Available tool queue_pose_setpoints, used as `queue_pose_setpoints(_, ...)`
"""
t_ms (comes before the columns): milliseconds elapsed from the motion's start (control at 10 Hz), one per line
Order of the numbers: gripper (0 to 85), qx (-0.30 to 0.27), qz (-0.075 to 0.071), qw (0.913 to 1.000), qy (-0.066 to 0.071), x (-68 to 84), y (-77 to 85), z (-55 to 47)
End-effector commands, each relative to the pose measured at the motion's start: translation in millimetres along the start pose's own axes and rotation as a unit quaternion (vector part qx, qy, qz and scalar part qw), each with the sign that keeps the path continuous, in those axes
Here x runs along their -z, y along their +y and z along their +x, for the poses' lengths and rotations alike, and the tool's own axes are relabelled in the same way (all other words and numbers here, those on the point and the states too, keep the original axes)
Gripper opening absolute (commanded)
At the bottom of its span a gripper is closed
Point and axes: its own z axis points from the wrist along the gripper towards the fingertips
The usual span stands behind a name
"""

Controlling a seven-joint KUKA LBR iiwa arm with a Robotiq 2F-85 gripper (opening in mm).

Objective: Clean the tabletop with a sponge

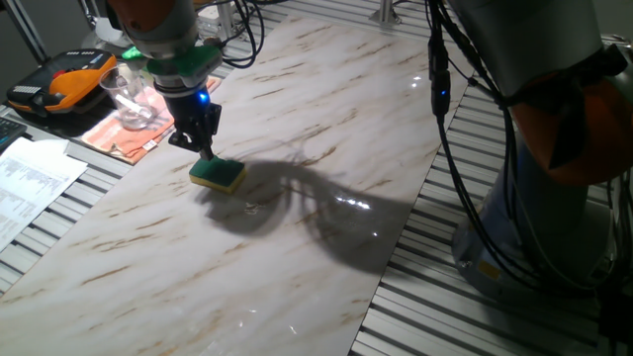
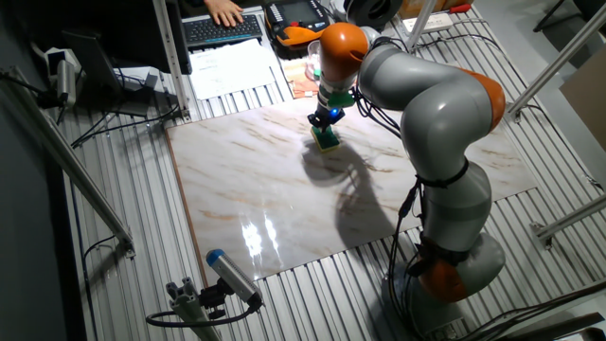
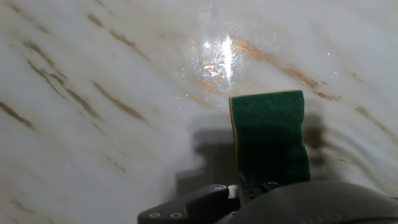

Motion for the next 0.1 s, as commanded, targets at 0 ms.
queue_pose_setpoints(0, 0.0, 0.000, 0.000, 1.0000, 0.000, -0.1, 0.0, -0.2)
